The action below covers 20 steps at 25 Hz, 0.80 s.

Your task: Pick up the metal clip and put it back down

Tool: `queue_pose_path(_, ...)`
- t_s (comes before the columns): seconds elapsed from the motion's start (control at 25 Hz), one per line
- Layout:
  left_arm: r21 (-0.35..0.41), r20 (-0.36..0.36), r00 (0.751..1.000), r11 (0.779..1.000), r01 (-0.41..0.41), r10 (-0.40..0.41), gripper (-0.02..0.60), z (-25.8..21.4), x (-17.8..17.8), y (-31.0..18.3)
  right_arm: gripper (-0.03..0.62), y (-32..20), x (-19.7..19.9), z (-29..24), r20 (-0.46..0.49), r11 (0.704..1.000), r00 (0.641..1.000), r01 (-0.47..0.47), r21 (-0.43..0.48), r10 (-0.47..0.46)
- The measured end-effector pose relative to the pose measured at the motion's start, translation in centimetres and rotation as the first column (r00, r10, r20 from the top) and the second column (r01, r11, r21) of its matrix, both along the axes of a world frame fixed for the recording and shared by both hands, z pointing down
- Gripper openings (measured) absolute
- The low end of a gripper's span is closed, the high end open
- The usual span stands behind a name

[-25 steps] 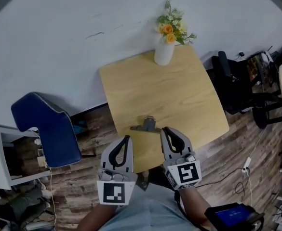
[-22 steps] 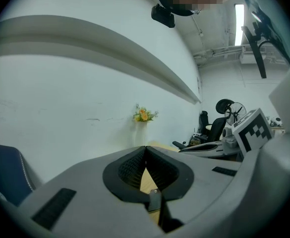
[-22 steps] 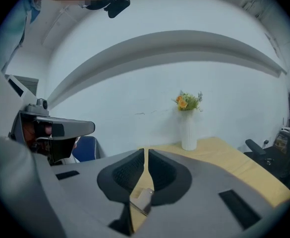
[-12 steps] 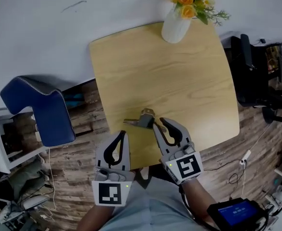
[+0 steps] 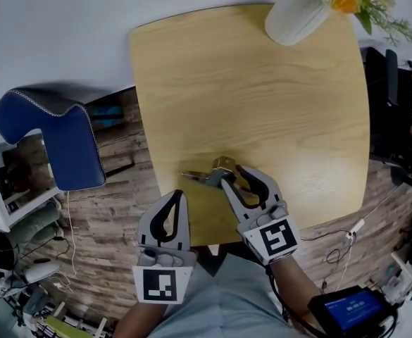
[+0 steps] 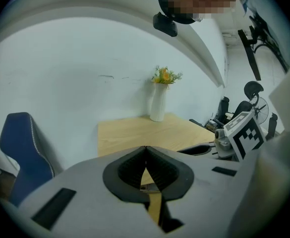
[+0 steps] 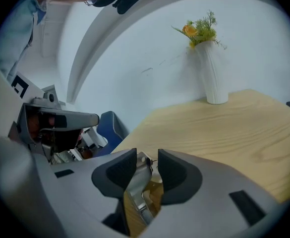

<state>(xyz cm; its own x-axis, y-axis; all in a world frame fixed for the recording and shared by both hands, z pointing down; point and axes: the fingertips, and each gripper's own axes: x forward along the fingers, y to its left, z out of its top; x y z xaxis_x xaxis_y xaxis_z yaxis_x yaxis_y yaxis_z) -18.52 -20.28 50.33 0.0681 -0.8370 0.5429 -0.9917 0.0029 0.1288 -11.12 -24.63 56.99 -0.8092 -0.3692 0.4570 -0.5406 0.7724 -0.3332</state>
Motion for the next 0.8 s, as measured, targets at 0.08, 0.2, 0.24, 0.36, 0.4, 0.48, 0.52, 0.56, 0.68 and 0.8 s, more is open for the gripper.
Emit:
queue_pose_path(0.08,-0.01,-0.002,1.0,1.0,0.012,-0.012,0.018,0.8,-0.5,-0.2,0.129,-0.1,-0.4,1.1,-0.011,1.0,1.0,0.024,-0.014,-0.024)
queue_pose_path(0.2,-0.024,0.001,1.0,1.0,0.017,-0.017,0.018,2.4,-0.3,-1.5,0.132,-1.2,-0.2,2.7,-0.007,0.999,0.999,0.039,-0.029,-0.039)
queue_pose_path(0.24,-0.029,-0.001,1.0,0.999,0.021,-0.021,0.018,2.8,-0.3,-1.7,0.132,-1.4,-0.2,2.9,-0.004,0.998,0.999,0.046,-0.032,-0.047)
queue_pose_path(0.36,-0.035,-0.007,0.999,0.999,0.036,-0.036,0.018,3.2,-0.7,-1.5,0.13,-0.9,-0.8,2.9,-0.008,0.996,0.996,0.086,-0.028,-0.086)
queue_pose_path(0.4,-0.032,-0.008,0.999,0.999,0.04,-0.041,0.018,3.1,-1.0,-1.2,0.13,-0.5,-1.1,2.8,-0.012,0.995,0.995,0.099,-0.025,-0.1)
queue_pose_path(0.48,-0.029,-0.01,0.999,0.998,0.048,-0.048,0.018,3.0,-1.3,-1.0,0.117,-0.1,-1.4,2.6,-0.017,0.993,0.993,0.119,-0.023,-0.12)
queue_pose_path(0.52,-0.029,-0.009,0.999,0.998,0.05,-0.05,0.018,3.1,-1.4,-1.0,0.114,0.0,-1.5,2.6,-0.015,0.992,0.992,0.126,-0.023,-0.126)
queue_pose_path(0.56,-0.029,-0.008,0.999,0.998,0.051,-0.051,0.018,3.1,-1.4,-1.2,0.107,0.0,-1.5,2.6,-0.011,0.991,0.991,0.132,-0.018,-0.133)
queue_pose_path(0.68,-0.022,-0.005,0.999,0.998,0.054,-0.054,0.018,2.7,-1.6,-1.3,0.092,0.3,-1.9,2.1,-0.003,0.989,0.989,0.149,-0.002,-0.149)
queue_pose_path(0.8,0.004,0.004,0.999,0.999,0.051,-0.051,0.018,1.5,-1.6,-0.9,0.072,1.0,-2.2,0.9,0.019,0.988,0.988,0.154,0.009,-0.154)
